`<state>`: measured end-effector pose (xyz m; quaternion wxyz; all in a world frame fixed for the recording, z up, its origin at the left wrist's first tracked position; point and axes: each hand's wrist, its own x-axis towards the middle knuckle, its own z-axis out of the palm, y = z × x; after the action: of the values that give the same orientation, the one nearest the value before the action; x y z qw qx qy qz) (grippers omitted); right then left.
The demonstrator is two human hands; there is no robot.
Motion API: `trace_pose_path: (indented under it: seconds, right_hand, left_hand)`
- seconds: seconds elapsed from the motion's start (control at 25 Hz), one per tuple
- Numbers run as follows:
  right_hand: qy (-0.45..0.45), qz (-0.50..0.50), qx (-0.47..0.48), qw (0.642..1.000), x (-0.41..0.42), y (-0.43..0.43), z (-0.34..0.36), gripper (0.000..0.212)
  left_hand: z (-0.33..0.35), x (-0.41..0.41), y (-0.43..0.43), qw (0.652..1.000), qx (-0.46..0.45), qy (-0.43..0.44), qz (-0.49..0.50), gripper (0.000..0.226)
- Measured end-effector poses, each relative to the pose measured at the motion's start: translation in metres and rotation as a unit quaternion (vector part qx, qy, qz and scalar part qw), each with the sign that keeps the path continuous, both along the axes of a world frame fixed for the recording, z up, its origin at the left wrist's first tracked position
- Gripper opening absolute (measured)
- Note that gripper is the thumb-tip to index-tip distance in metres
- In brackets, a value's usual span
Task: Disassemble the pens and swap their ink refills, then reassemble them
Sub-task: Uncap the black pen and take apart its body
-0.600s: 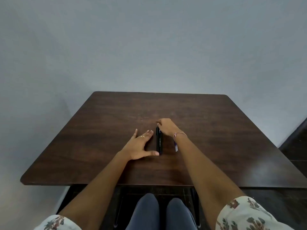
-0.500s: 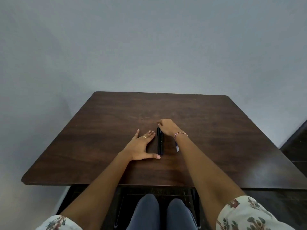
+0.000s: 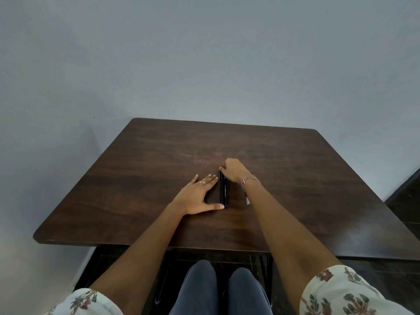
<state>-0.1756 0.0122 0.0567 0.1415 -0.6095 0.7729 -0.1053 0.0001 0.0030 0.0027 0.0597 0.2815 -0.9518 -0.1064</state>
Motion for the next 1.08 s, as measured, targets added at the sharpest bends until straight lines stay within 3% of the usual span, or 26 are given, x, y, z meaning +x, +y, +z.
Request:
trace_pose_path:
  seconds: [0.2, 0.76, 0.92, 1.08]
  right_hand:
    - [-0.004, -0.015, -0.010, 1.000, 0.001, 0.001, 0.001, 0.032]
    - [-0.065, 0.005, -0.121, 0.991, 0.006, 0.007, 0.016, 0.030]
    - [-0.128, -0.037, -0.167, 0.977, 0.006, 0.016, 0.015, 0.033]
    - [-0.237, -0.091, -0.206, 0.945, 0.006, 0.028, 0.013, 0.050]
  left_hand:
    - [-0.001, 0.000, 0.001, 1.000, -0.003, 0.015, -0.018, 0.084]
    - [0.002, 0.003, 0.005, 0.993, -0.104, 0.049, -0.017, 0.084]
    - [0.004, 0.003, 0.007, 0.990, -0.134, 0.044, -0.019, 0.084]
    - [0.006, 0.001, 0.012, 0.987, -0.153, 0.046, -0.022, 0.084]
